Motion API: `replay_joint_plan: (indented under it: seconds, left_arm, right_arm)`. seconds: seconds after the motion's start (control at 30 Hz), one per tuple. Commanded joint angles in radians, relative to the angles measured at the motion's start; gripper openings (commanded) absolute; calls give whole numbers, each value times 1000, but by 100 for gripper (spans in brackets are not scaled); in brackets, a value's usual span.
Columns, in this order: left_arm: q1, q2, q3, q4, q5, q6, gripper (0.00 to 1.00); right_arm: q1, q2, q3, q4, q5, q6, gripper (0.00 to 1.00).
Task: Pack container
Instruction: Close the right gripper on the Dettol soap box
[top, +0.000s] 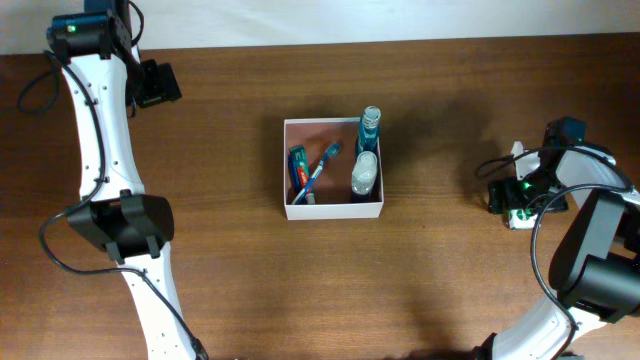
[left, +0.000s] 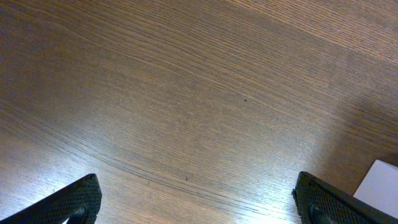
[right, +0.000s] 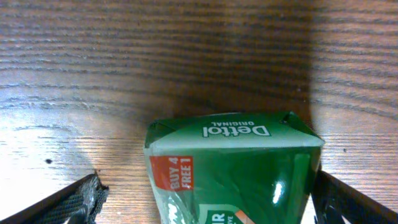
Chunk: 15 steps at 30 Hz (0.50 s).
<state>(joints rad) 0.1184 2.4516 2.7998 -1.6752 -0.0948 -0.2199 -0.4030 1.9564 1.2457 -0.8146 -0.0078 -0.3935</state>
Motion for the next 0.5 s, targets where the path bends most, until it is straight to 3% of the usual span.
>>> replay_joint_plan:
  seconds: [0.0,0.2,0.47]
  left_arm:
    - [3,-38,16,2,-7,13,100]
    - [3,-38,16,2,-7,13,99]
    - [3,-38,16,2,-8,13,99]
  right_arm:
    - [2,32,-11,0,1,1,99]
    - [2,32,-10,0,5,1,100]
    - [2,31,11,-29,47,8,80]
